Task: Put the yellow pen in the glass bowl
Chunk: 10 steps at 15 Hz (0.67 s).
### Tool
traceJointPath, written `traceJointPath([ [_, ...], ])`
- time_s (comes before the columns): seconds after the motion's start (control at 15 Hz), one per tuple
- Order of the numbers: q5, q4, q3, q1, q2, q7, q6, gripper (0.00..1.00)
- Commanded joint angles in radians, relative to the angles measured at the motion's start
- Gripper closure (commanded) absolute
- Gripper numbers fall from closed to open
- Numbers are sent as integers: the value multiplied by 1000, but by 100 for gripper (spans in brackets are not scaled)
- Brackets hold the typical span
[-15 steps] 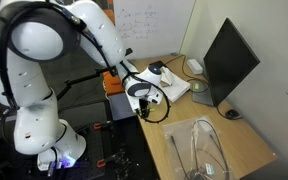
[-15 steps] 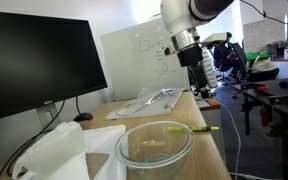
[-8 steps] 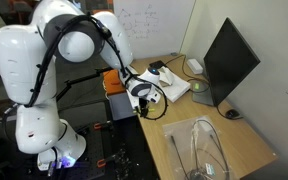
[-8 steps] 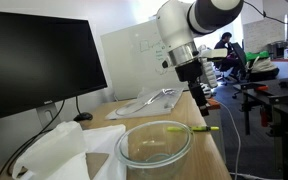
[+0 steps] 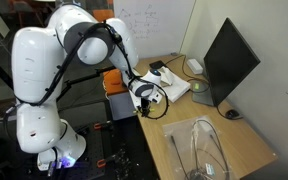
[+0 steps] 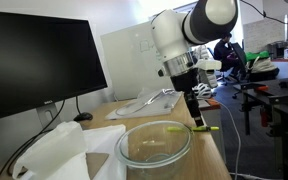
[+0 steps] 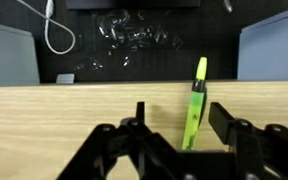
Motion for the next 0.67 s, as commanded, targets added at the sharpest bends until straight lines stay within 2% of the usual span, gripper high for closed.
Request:
traceJointPath([
  [0.0,-14,37,-17,23,26,34,-8,57],
  [0.27,-9,53,-15,25,39,28,-11,90],
  [0.47,-7,57,-11,29,42,27,-12,58],
  [0.6,-8,59,-12,34,47,28,-12,45],
])
